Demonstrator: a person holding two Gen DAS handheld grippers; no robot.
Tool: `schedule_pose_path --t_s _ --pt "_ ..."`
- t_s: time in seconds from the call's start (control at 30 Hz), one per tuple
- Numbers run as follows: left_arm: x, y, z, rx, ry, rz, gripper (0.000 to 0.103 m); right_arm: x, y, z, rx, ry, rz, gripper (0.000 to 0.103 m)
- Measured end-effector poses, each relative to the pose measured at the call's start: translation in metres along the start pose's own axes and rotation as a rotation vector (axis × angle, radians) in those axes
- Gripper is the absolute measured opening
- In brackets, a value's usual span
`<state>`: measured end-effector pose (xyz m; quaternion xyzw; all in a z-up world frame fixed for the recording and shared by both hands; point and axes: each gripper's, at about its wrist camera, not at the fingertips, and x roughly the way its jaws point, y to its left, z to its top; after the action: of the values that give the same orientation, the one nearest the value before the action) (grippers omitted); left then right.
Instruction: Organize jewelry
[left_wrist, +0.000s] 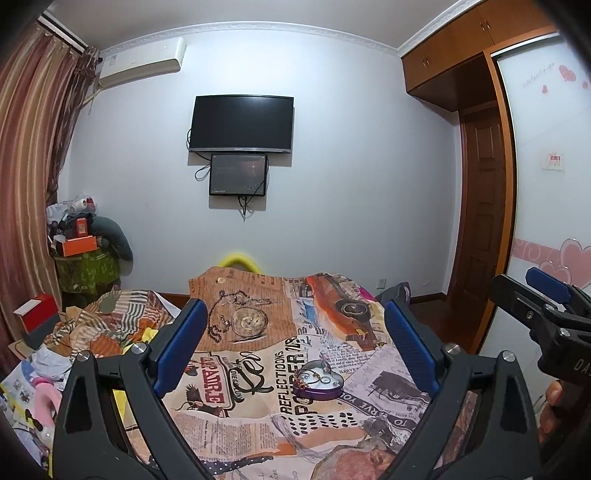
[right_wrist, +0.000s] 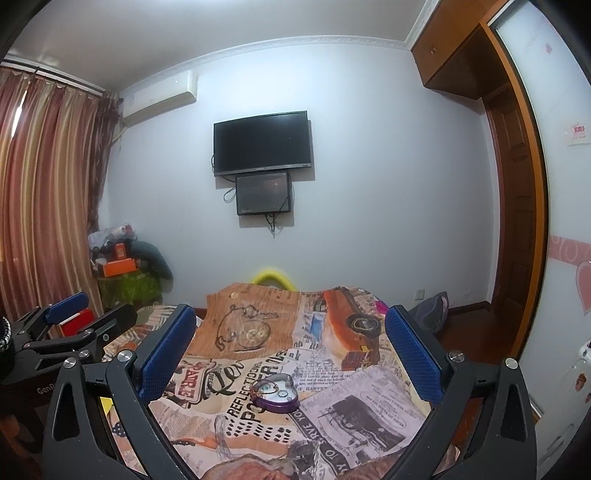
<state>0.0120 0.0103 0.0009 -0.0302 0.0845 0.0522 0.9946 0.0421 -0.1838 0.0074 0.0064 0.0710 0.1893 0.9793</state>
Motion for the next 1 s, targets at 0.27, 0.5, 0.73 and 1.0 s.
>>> schedule_pose_path --t_s 0.27,0.5,0.73,1.0 --pt "0.0030 0.0024 -0.0011 -0.005 0.021 -0.007 0.097 0.0012 -0.0008 0.0015 0.002 0.013 -0.002 0.102" --pt "0.0039 0.0014 -0.0007 -0.001 0.030 -0.021 0.097 0.0017 -0.0006 0.0030 0.005 0.023 0.001 0.102" --pt "0.0042 0.0017 0.0002 -0.005 0.031 -0.037 0.097 0.0032 -0.0011 0.0035 0.002 0.027 -0.001 0.102" --pt "0.0054 0.0025 0.0012 -0.006 0.040 -0.056 0.097 0.0022 -0.0009 0.0034 0.002 0.026 -0.001 0.102"
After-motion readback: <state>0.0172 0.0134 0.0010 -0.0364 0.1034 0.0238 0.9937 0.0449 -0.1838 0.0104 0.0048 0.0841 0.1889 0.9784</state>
